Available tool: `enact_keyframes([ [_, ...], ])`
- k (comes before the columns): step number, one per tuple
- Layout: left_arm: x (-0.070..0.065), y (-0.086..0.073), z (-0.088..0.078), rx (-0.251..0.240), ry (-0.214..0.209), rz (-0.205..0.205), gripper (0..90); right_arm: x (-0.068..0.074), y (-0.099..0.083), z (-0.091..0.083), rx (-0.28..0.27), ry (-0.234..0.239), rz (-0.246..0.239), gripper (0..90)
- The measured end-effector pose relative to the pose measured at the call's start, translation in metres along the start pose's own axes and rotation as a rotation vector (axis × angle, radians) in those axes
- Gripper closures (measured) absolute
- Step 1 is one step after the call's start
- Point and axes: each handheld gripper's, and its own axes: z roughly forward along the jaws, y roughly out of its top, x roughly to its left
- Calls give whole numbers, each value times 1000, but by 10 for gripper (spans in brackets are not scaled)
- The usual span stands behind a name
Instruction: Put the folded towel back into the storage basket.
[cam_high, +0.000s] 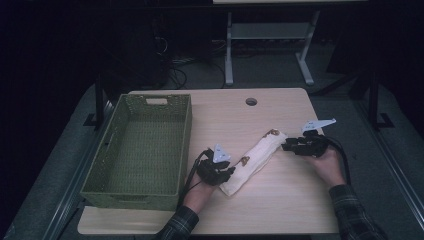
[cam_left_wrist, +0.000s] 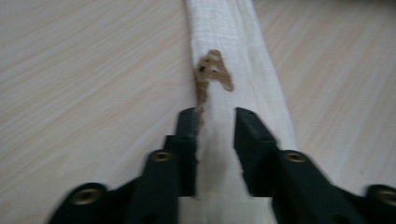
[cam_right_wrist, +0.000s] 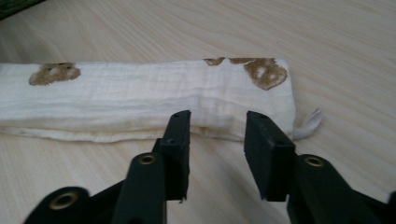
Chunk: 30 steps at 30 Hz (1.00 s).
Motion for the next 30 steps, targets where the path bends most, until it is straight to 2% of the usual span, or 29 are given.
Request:
enact_keyframes([
  [3,5,0,6,25,29,-8,887,3,-2,-4,-8,-4,2,514],
  [7,8,-6,16,69,24,-27,894,4,-2,-3,-9,-17,-7,446],
  [9,9,-7,19,99,12,-14,894,3,-2,-1,-6,-17,-9,422],
  [14,5,-9,21,125,-10,4,896,3,-2,-3,-10,-33,-16,396],
  [18,-3,-10,20,124,-54,-4,896,3,-2,-4,-17,-32,-15,380],
  [22,-13,-11,19,139,-109,42,896,3,-1,-4,-20,-35,-17,370],
  [25,-22,-11,18,149,-132,75,896,4,-1,-4,-21,-30,-18,367],
  [30,-34,-10,19,149,-169,102,896,5,-2,-2,-18,-25,-27,360],
])
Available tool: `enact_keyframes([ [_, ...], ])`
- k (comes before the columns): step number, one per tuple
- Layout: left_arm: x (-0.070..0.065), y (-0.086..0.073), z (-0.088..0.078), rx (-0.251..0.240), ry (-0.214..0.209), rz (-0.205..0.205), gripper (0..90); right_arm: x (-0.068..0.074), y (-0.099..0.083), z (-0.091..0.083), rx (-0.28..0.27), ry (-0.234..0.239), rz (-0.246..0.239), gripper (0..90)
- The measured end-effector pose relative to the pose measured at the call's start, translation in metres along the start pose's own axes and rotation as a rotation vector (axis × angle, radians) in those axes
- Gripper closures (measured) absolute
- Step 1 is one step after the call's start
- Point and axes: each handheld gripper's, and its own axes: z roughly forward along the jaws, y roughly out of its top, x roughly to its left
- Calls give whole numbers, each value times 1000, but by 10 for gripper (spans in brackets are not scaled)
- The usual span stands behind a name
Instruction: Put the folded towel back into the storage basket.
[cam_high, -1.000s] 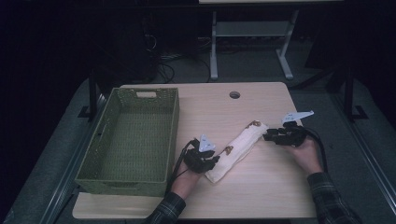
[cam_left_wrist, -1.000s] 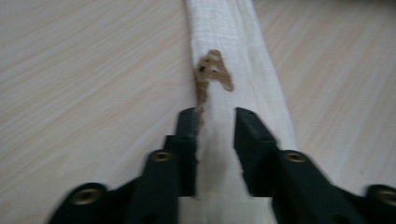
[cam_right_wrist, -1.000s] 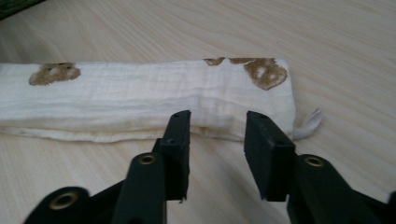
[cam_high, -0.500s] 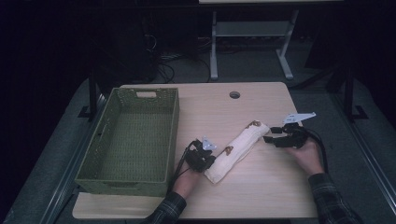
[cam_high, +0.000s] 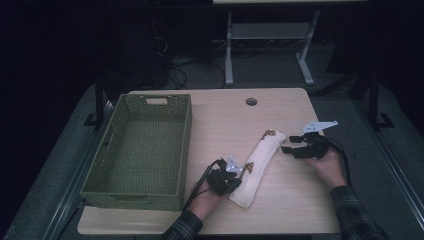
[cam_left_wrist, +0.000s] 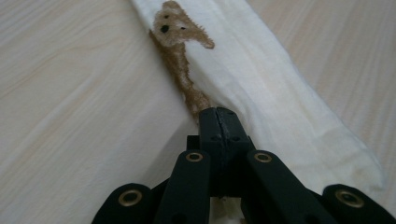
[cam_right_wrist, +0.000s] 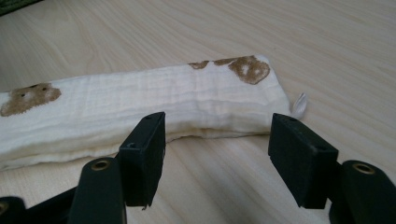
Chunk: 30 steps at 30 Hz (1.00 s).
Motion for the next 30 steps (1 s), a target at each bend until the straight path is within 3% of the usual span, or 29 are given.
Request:
enact_keyframes([
  [11,-37,8,14,-28,-117,106,895,2,0,0,-10,12,-13,353],
  [22,-65,14,23,-37,-174,173,895,5,1,4,-10,28,-45,353],
  [26,-67,15,23,-36,-183,191,880,5,1,3,-5,28,-46,353],
  [30,-61,15,21,-33,-185,177,787,6,1,3,-14,27,-43,353],
])
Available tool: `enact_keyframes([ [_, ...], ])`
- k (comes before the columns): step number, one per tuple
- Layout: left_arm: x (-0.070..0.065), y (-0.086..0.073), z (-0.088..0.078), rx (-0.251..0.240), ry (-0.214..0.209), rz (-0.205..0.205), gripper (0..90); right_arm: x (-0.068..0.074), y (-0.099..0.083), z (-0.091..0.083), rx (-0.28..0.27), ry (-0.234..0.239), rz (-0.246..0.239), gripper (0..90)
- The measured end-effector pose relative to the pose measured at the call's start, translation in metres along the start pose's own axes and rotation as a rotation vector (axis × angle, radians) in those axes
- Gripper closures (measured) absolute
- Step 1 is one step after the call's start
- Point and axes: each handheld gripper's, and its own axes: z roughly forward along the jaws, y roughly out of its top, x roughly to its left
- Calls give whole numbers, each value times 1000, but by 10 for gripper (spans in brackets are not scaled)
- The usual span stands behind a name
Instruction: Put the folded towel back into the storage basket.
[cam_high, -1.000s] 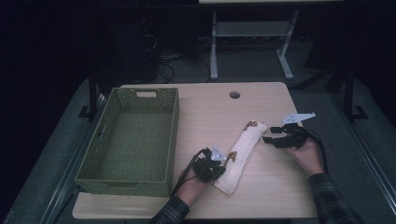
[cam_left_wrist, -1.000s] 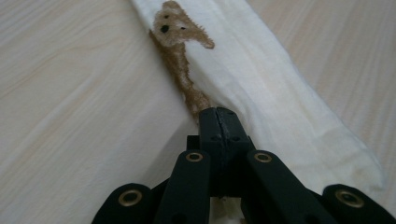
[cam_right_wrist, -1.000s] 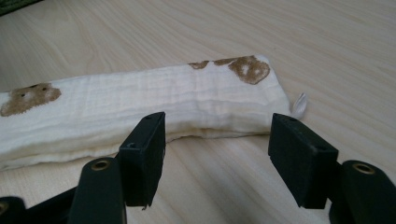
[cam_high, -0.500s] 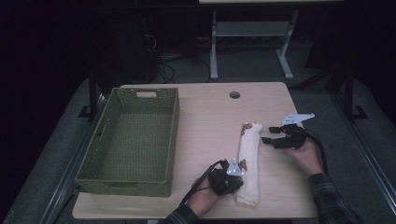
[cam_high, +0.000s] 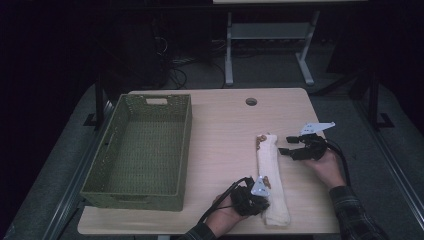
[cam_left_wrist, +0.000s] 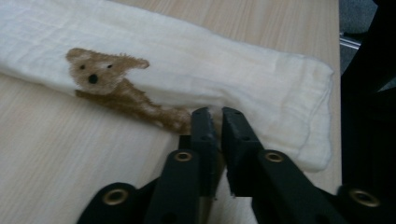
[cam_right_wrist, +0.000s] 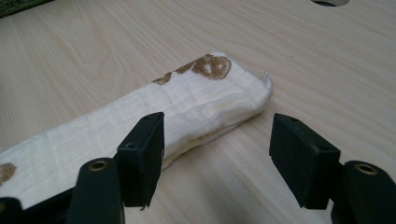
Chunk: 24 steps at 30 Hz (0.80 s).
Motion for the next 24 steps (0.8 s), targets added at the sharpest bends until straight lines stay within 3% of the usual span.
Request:
enact_keyframes([
  [6,13,10,-11,-25,-31,45,610,1,0,0,-2,6,-2,354],
  [10,21,19,-13,-52,-74,69,498,0,0,0,3,0,-3,353],
  [15,30,28,-6,-23,-84,116,319,0,0,0,2,-1,-6,354],
  [18,36,33,-2,-17,-101,132,275,0,-1,0,3,1,-3,354],
  [24,43,41,7,-22,-96,190,257,1,-1,2,10,-1,-1,354],
])
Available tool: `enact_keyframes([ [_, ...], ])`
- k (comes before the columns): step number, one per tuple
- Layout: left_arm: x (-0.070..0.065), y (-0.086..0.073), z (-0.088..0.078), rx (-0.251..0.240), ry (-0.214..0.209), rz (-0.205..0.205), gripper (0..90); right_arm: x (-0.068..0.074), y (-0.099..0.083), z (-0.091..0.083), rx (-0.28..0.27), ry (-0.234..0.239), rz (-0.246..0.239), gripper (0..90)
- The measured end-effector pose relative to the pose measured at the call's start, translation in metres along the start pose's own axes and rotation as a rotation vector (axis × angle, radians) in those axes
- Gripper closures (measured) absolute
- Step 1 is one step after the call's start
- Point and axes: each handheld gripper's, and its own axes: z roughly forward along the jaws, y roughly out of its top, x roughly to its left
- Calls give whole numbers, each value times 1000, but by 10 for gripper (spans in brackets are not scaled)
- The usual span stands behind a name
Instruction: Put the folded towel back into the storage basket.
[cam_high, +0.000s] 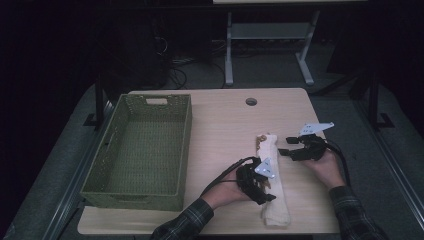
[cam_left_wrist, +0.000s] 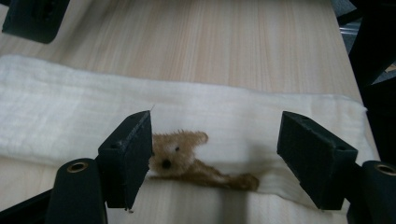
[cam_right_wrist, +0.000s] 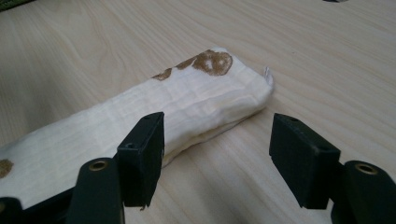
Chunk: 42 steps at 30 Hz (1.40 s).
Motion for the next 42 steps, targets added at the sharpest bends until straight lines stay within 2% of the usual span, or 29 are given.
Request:
enact_keyframes([
  [6,3,-1,17,43,-26,28,226,-1,0,-1,-6,0,-1,354],
  [8,4,-4,22,61,-34,9,209,0,0,-1,0,-3,5,353],
  [9,5,-5,24,77,-32,19,205,-1,0,-1,2,-7,-10,354],
  [15,3,-6,25,78,-11,23,223,-1,0,-1,-2,-3,-5,353],
  [18,4,-6,23,69,-6,14,316,-1,0,-2,-4,-5,-2,353],
  [20,4,-7,21,60,-2,7,445,-1,0,-2,-8,-6,-11,353],
  [21,5,-7,21,58,2,8,543,-1,0,-2,-8,-6,-9,353],
  [22,5,-8,20,53,5,3,543,-1,0,-2,-8,-6,-9,353],
  [24,5,-8,20,52,4,2,655,-1,0,-2,-11,-3,-10,353],
  [27,3,-8,20,45,7,-5,759,-1,0,-2,-8,1,-13,354],
  [31,1,-10,18,37,11,-27,784,1,1,-4,-25,26,-17,349],
  [37,-3,-16,7,44,-4,-66,786,6,8,-5,-30,94,-84,336],
  [42,-9,-22,-7,40,-16,-94,785,12,19,1,-23,167,-121,343],
])
